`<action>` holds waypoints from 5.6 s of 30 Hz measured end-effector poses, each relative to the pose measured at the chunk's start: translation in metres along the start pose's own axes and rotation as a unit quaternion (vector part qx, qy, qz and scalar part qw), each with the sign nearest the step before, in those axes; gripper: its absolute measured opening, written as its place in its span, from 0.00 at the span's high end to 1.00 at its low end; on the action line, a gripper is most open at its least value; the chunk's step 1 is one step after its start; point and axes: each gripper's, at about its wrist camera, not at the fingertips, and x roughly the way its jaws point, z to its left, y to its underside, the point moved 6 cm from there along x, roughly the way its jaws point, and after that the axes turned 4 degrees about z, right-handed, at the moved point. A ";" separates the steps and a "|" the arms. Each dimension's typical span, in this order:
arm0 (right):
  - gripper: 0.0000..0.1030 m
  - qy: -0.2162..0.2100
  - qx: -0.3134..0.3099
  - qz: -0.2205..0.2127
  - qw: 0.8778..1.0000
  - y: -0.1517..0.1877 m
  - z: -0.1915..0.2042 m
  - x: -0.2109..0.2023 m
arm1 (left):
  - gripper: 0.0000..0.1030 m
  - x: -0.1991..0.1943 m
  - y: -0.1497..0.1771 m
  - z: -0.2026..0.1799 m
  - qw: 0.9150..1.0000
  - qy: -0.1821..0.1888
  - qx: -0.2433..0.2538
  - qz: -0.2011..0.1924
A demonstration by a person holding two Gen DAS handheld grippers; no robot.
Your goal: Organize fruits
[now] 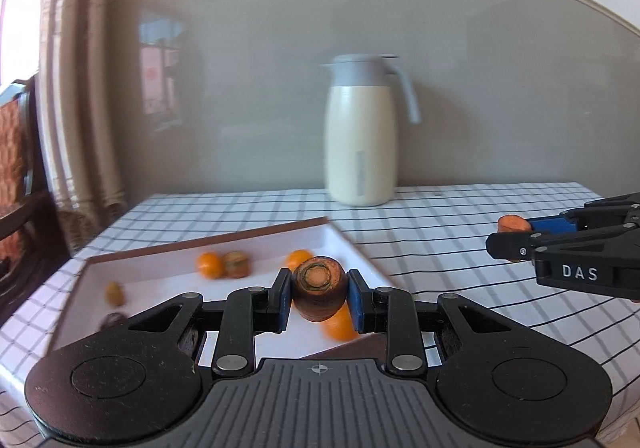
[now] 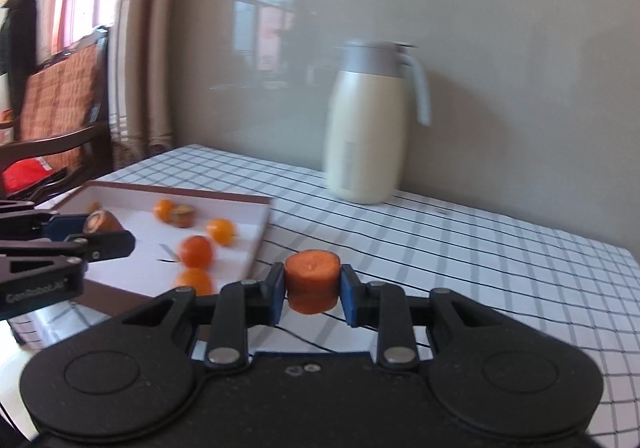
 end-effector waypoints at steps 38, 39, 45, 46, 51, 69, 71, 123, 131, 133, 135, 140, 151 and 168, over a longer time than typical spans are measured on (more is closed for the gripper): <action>0.81 -0.051 -0.040 -0.017 0.998 -0.048 0.101 0.066 | 0.72 0.024 0.011 0.151 0.992 -0.110 -0.056 0.007; 0.81 -0.050 -0.042 -0.017 0.998 -0.049 0.102 0.068 | 0.72 0.026 0.010 0.152 0.992 -0.110 -0.058 0.007; 0.81 -0.046 -0.042 -0.016 0.998 -0.057 0.098 0.082 | 0.72 0.042 0.002 0.158 0.992 -0.110 -0.059 0.007; 0.81 -0.046 -0.042 -0.016 0.998 -0.058 0.098 0.084 | 0.72 0.045 0.002 0.160 0.992 -0.109 -0.059 0.009; 0.81 -0.045 -0.040 -0.015 0.998 -0.063 0.095 0.096 | 0.72 0.059 0.000 0.164 0.992 -0.110 -0.061 0.016; 0.81 -0.049 -0.028 0.003 0.998 -0.071 0.090 0.135 | 0.72 0.095 -0.001 0.183 0.990 -0.112 -0.077 0.034; 0.81 -0.047 -0.027 0.006 0.999 -0.072 0.090 0.137 | 0.72 0.097 -0.002 0.184 0.990 -0.112 -0.078 0.033; 0.06 0.034 0.001 -0.038 0.999 0.014 0.035 -0.105 | 0.00 -0.132 0.040 0.080 0.992 -0.080 -0.085 -0.050; 0.06 0.045 0.018 -0.039 0.998 0.042 0.035 -0.125 | 0.00 -0.156 0.060 0.065 0.993 -0.072 -0.075 -0.059; 0.06 0.042 0.025 -0.046 0.998 0.044 0.034 -0.129 | 0.00 -0.158 0.066 0.063 0.992 -0.071 -0.078 -0.065; 0.06 0.046 0.026 -0.048 0.997 0.045 0.031 -0.129 | 0.00 -0.158 0.068 0.063 0.992 -0.069 -0.084 -0.070; 0.06 0.046 0.032 -0.062 0.997 0.045 0.027 -0.133 | 0.00 -0.158 0.068 0.057 0.992 -0.071 -0.076 -0.076; 0.06 0.047 0.011 -0.043 0.998 0.046 0.038 -0.123 | 0.00 -0.154 0.068 0.054 0.993 -0.071 -0.066 -0.064; 0.06 0.045 0.017 -0.040 0.998 0.046 0.036 -0.122 | 0.00 -0.154 0.068 0.052 0.993 -0.072 -0.062 -0.065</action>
